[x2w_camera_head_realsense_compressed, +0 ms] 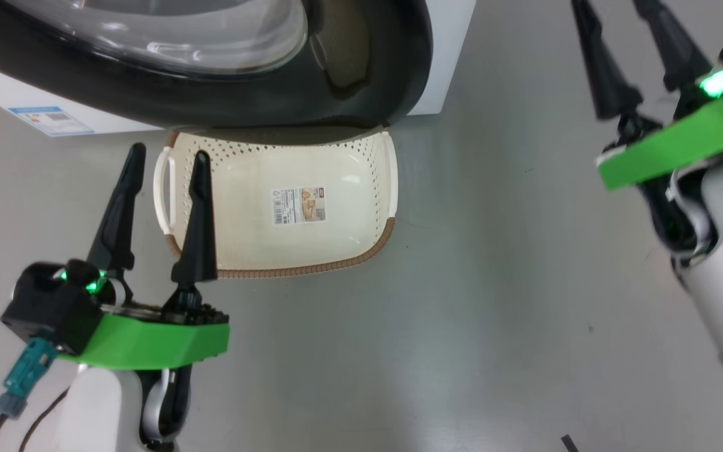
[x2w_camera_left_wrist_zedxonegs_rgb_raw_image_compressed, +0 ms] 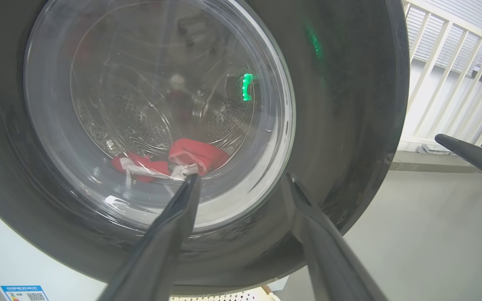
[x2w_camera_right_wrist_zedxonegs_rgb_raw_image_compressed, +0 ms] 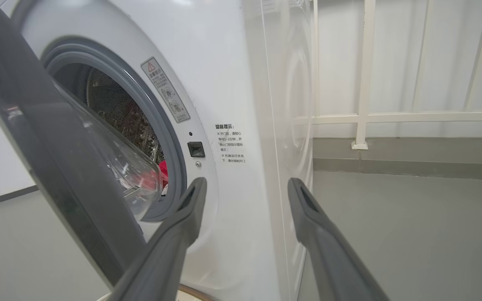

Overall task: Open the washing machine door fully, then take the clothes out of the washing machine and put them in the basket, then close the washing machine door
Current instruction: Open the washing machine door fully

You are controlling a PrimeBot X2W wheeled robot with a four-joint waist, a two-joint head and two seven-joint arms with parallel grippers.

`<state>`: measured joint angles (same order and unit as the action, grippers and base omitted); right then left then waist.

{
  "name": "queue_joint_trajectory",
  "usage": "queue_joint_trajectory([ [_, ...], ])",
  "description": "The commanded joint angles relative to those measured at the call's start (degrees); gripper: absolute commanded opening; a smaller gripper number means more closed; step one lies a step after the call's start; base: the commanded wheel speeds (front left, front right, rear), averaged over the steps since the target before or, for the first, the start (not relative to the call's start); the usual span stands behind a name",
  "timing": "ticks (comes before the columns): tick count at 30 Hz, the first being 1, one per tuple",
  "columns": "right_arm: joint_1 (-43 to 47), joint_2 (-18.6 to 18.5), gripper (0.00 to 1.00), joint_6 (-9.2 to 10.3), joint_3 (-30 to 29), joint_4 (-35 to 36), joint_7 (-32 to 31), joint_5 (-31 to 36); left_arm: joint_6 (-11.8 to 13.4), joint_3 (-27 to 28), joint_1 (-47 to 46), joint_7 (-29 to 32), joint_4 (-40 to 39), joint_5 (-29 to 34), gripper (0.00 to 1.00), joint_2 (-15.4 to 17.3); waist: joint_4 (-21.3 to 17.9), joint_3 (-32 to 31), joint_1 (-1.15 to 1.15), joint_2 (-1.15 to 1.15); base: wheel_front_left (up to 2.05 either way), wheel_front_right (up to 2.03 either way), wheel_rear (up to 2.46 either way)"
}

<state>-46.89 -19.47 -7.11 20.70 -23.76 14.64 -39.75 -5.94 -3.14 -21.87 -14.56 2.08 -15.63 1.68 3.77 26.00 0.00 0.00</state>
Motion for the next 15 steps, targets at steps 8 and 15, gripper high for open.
queue_joint_trajectory([
  [8, 12.3, 5.88, 1.0, -0.37, -9.64, 8.78, 0.35, 15.23, -0.16, 2.59, 2.15, -0.44, -0.67, 0.35, 1.0, 1.2, -0.4, -1.03, 0.0, 0.0, 0.0, 0.0, 0.0],
  [15, 19.0, 9.66, 1.0, -0.37, -15.02, 14.35, 0.35, 22.34, -0.17, 2.83, 2.58, -0.44, -0.64, 0.34, 1.0, 1.2, -0.51, -1.5, 0.0, 0.0, 0.0, 0.0, 0.0],
])
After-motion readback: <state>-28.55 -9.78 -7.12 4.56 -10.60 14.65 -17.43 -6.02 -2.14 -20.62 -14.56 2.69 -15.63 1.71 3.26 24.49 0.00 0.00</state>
